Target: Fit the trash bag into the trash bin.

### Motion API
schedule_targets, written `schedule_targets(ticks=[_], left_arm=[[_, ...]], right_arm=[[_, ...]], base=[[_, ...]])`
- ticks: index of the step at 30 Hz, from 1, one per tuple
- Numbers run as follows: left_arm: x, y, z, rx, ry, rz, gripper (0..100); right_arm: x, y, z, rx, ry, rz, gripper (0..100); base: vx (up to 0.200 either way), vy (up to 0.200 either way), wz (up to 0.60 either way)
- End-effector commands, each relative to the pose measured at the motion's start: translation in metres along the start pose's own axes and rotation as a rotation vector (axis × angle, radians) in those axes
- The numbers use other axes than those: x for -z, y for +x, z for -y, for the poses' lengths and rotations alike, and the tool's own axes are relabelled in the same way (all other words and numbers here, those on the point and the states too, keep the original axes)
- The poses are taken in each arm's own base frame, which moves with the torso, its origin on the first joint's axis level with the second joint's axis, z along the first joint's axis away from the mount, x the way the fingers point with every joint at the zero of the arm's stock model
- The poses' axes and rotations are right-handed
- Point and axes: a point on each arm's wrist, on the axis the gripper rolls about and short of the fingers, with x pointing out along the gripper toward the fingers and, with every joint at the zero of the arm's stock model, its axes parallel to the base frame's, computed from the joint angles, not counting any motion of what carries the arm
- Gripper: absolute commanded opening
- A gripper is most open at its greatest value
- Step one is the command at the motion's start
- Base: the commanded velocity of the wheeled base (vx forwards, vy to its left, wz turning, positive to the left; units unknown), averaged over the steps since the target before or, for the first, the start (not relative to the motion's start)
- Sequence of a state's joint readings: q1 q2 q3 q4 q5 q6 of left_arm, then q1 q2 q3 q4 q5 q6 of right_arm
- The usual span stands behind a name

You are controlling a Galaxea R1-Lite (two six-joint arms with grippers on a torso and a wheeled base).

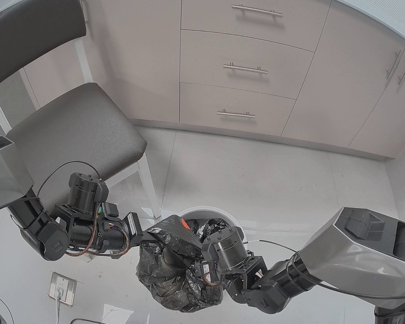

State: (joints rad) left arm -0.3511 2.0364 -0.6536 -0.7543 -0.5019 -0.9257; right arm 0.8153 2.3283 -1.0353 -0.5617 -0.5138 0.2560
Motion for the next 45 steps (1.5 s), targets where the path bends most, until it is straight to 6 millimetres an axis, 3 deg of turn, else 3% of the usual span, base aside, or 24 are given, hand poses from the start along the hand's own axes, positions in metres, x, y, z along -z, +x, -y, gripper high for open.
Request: schedule_targets(ticks=[1, 7, 8, 15, 19, 23, 27, 37, 45], left_arm=[[0.0, 0.0, 0.0, 0.0, -0.001, 0.0, 0], [0.0, -0.002, 0.001, 0.003, 0.001, 0.002, 0], [0.0, -0.002, 0.002, 0.005, 0.002, 0.002, 0], [0.001, -0.003, 0.002, 0.009, 0.005, 0.005, 0], [0.003, -0.005, 0.001, 0.029, 0.02, 0.018, 0], [0.007, -0.007, -0.002, 0.068, 0.132, 0.052, 0], [0.006, -0.003, -0.004, 0.07, 0.197, 0.054, 0], [-0.011, 0.022, -0.004, 0.107, 0.312, 0.046, 0], [-0.032, 0.063, 0.006, 0.14, 0.356, 0.048, 0]], right_arm=[[0.005, 0.009, -0.004, -0.018, 0.0, 0.006, 100], [0.008, 0.022, -0.009, -0.067, -0.012, 0.048, 100], [0.007, 0.023, -0.01, -0.072, -0.011, 0.058, 0], [0.003, 0.023, -0.003, -0.068, 0.009, 0.086, 0], [-0.008, 0.015, 0.012, -0.088, 0.056, 0.137, 0], [-0.021, 0.006, 0.041, -0.165, 0.114, 0.201, 0], [-0.021, 0.005, 0.06, -0.217, 0.132, 0.177, 0], [-0.019, 0.012, 0.089, -0.33, 0.155, 0.127, 0], [-0.021, 0.007, 0.107, -0.335, 0.177, 0.128, 0]], base=[[0.0, 0.0, 0.0], [0.0, 0.0, 0.0], [0.0, 0.0, 0.0], [0.0, 0.0, 0.0], [0.0, 0.0, 0.0], [0.0, 0.0, 0.0], [0.0, 0.0, 0.0], [0.0, 0.0, 0.0], [0.0, 0.0, 0.0]])
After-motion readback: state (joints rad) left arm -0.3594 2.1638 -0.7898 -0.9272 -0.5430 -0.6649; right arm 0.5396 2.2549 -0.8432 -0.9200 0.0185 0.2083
